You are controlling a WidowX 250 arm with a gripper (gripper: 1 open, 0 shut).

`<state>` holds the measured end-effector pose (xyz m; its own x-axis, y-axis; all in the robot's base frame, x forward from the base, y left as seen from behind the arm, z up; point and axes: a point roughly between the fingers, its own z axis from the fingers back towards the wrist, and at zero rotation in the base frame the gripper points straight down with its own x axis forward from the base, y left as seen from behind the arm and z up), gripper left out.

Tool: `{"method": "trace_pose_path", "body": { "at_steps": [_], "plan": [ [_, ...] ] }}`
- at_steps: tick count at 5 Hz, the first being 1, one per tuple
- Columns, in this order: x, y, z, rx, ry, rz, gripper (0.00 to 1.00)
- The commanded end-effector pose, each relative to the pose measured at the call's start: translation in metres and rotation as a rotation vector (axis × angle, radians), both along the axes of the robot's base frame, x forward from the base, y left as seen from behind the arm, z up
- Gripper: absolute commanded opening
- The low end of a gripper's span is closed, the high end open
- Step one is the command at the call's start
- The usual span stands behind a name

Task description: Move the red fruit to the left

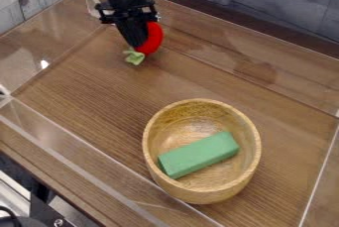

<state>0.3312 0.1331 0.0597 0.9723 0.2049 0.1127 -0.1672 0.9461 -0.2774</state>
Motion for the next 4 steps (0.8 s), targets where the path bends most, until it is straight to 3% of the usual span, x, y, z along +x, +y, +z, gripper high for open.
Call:
{"method": "trace_pose_path", "body": {
  "at_steps": [1,2,4],
  "plan": [
    [0.002,0.002,0.015,0.025,-0.067,0.053,0.0],
    [-0.003,0.005,0.004,0.014,-0.063,0.112,0.0],
    [-0.002,0.009,0.009,-0.012,-0.055,0.179,0.0]
  ]
}}
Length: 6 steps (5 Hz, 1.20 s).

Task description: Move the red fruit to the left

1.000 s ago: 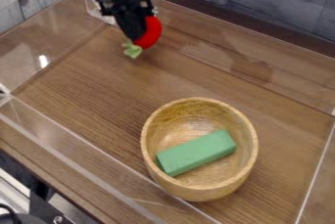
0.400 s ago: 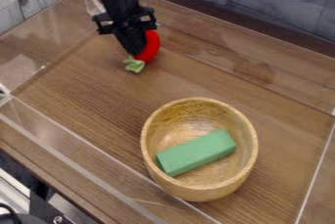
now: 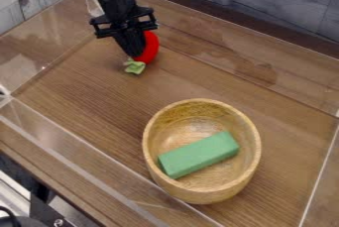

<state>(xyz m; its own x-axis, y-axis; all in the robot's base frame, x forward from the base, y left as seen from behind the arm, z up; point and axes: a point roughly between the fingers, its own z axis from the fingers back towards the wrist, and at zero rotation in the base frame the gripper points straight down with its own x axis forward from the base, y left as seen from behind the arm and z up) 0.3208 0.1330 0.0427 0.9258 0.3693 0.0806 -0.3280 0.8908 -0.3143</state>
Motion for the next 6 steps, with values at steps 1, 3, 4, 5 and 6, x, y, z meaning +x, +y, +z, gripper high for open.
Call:
{"method": "trace_pose_path", "body": {
  "at_steps": [1,3,4,5,6],
  "plan": [
    [0.009,0.008,0.036,0.028,-0.067,0.039,0.0],
    [0.009,0.004,0.029,0.007,-0.058,0.042,0.0],
    [0.007,0.002,0.014,-0.003,-0.055,0.02,0.0],
    [-0.003,0.007,0.017,-0.012,-0.053,0.047,0.0],
    [-0.013,0.011,0.021,-0.023,-0.048,0.074,0.0]
  ]
}}
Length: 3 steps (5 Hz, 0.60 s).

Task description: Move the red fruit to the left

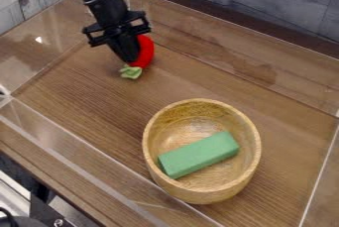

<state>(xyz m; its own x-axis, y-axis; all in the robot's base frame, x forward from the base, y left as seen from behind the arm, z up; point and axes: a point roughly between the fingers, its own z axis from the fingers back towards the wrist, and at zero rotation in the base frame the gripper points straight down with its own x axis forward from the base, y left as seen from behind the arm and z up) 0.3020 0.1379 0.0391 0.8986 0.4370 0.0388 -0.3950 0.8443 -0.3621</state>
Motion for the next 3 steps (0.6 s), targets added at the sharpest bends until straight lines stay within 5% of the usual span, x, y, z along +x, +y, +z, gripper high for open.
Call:
{"method": "trace_pose_path", "body": {
  "at_steps": [1,2,3],
  "plan": [
    [0.0,0.007,0.024,0.035,-0.058,0.05,0.0],
    [-0.006,0.008,0.022,0.028,-0.049,0.094,0.0],
    [-0.013,0.009,0.028,0.047,-0.042,0.083,1.0]
  ]
}}
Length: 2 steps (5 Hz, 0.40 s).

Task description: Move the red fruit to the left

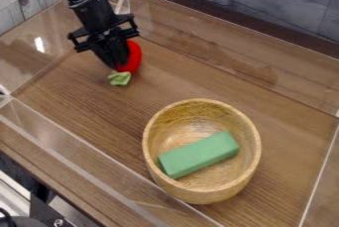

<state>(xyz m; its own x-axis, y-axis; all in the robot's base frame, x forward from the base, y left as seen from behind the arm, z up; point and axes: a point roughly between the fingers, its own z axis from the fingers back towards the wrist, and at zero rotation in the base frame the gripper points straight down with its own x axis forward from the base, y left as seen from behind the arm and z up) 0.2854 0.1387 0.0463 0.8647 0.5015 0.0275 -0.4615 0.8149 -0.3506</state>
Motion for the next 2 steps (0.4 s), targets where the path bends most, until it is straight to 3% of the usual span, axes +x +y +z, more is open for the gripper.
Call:
{"method": "trace_pose_path", "body": {
  "at_steps": [1,2],
  "plan": [
    [-0.0021,0.0115,0.0202,0.058,-0.051,0.022,1.0],
    [-0.0065,0.0131,0.0275,0.078,-0.063,0.029,1.0]
  ]
}}
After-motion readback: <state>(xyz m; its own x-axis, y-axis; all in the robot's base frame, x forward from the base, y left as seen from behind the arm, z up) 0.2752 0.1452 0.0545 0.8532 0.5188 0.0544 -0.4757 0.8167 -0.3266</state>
